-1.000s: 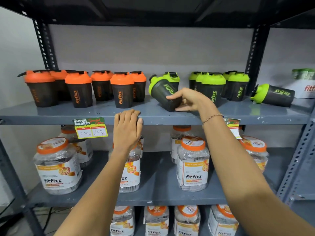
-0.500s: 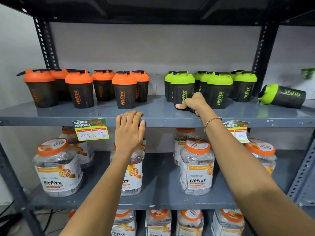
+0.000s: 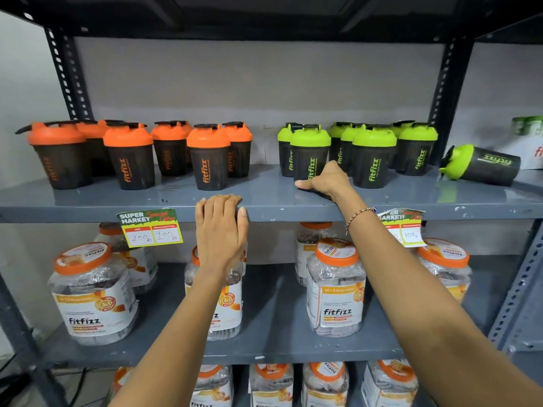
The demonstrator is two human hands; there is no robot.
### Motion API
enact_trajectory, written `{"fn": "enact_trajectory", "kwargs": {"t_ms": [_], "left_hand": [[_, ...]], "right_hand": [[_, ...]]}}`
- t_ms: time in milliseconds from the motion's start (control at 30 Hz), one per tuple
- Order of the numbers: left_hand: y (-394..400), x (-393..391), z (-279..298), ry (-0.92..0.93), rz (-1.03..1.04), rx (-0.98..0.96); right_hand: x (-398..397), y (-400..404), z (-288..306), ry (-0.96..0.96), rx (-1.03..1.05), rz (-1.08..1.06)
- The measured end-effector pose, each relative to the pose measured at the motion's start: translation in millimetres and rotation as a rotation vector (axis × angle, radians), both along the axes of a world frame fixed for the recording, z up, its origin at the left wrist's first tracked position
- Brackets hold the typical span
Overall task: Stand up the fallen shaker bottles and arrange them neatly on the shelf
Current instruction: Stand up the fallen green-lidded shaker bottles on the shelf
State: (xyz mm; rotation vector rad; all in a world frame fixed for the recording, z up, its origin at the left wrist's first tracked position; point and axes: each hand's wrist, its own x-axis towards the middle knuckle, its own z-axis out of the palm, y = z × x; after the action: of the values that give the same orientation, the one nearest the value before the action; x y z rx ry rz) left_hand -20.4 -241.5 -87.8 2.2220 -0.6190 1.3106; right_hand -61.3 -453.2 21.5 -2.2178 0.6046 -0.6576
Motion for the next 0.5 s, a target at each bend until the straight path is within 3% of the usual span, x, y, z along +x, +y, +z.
{"fn": "enact_trajectory", "kwargs": {"t_ms": [300, 500], "left_hand": [[-46, -35, 3, 0.059, -0.090, -0.042], [-136, -73, 10, 0.048, -0.162, 0.088]], "right_hand": [[-65, -40, 4, -0.358, -0.069, 0.003], [-109, -139, 26, -0.409, -0.117, -0.082]]}}
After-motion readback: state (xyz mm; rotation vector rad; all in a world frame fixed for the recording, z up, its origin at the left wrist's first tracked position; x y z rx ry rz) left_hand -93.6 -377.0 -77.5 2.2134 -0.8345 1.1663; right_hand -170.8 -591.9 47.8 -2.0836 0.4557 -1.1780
